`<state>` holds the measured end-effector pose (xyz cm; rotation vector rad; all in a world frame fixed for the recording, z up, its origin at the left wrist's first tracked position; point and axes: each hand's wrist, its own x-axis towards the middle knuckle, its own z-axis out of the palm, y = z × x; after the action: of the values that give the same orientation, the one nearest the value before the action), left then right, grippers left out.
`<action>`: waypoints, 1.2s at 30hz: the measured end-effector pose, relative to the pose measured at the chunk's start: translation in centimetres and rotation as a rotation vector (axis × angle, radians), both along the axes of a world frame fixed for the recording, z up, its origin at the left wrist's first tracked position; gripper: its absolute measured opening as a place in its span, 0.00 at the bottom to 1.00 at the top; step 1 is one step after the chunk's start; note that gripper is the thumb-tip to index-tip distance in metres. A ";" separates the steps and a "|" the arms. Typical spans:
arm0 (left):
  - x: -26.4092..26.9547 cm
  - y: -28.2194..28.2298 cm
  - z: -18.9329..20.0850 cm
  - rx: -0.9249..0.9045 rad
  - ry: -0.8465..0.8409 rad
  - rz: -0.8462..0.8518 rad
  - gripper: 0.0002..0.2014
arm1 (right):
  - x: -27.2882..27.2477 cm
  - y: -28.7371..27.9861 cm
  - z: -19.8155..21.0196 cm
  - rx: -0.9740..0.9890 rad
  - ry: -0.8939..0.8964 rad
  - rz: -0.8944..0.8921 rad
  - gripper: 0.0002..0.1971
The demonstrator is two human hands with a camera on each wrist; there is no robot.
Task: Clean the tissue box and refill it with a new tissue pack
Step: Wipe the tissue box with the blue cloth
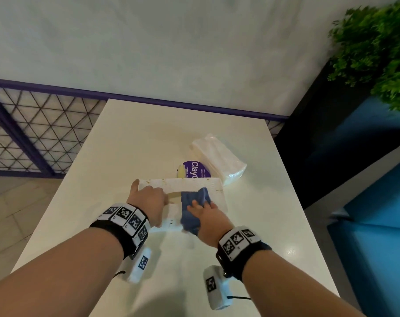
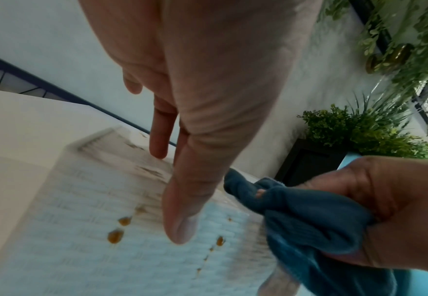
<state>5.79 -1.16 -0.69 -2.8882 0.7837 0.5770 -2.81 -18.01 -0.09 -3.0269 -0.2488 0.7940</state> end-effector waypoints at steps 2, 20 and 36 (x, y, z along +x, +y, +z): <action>-0.2 0.0 0.4 0.026 0.004 -0.027 0.25 | -0.3 -1.8 1.2 -0.024 -0.006 0.051 0.31; -2.5 -2.8 -0.5 -0.030 -0.096 -0.165 0.23 | -1.8 -1.7 -1.2 0.075 0.040 -0.368 0.38; -1.2 -2.8 -0.9 -0.022 -0.053 -0.149 0.24 | 4.0 -3.4 -2.0 0.138 -0.025 -0.385 0.34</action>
<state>4.64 -3.97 -1.55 -2.8201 0.9922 0.4771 1.18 -21.38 -2.05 -2.8206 0.2613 0.6744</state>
